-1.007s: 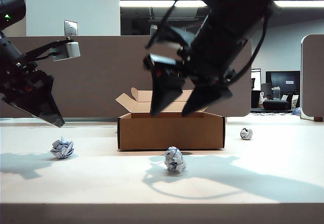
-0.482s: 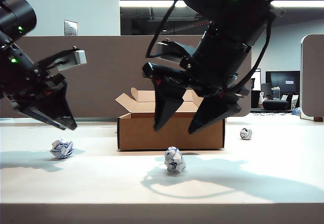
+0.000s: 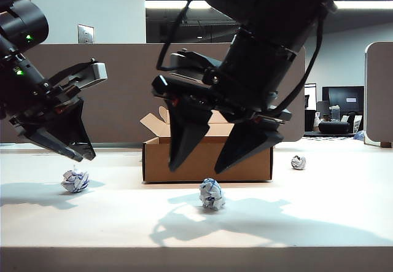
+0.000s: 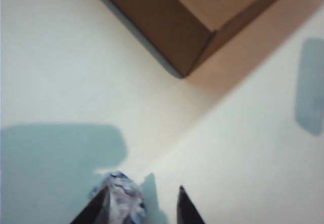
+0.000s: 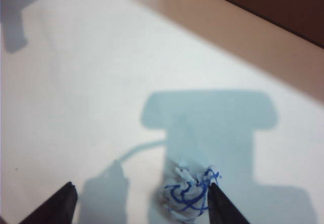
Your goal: Pick up all the paper balls on the table and put them in the paper box.
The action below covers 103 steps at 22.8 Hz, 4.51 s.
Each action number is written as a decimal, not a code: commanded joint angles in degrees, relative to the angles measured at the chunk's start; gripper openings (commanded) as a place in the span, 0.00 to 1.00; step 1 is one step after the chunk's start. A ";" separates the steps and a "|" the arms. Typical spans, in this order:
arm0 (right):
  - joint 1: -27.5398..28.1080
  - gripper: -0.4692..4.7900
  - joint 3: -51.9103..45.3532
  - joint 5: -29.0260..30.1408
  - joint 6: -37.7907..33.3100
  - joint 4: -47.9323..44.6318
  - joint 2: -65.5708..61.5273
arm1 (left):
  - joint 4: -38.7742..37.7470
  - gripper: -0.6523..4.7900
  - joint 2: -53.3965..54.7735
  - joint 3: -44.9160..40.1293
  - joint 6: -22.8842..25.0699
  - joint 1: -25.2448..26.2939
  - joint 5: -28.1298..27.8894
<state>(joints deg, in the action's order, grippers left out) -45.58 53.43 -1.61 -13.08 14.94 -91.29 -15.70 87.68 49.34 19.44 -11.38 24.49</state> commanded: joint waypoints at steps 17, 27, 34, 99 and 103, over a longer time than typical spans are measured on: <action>0.07 0.41 0.42 -1.68 -0.17 -1.01 -4.76 | -0.52 0.41 1.33 0.44 8.46 -2.93 -3.28; 0.07 0.40 0.42 -1.68 -0.17 -1.03 -4.76 | -0.35 0.47 2.03 0.46 9.31 -2.93 -9.53; 0.07 0.40 0.42 -1.66 -0.15 -0.96 -4.74 | 3.30 0.47 2.08 0.46 9.29 -2.93 -18.49; 15.21 0.49 26.18 1.44 8.63 -2.47 -8.46 | 18.47 0.50 2.95 16.22 -11.34 -6.56 13.57; 15.41 0.49 26.18 1.05 8.63 -2.47 -8.46 | 18.40 0.57 3.06 16.22 -11.37 -6.56 14.05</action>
<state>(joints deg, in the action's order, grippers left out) -30.28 79.15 -0.38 -4.54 13.54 -100.03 2.09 90.85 65.41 8.10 -17.87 38.04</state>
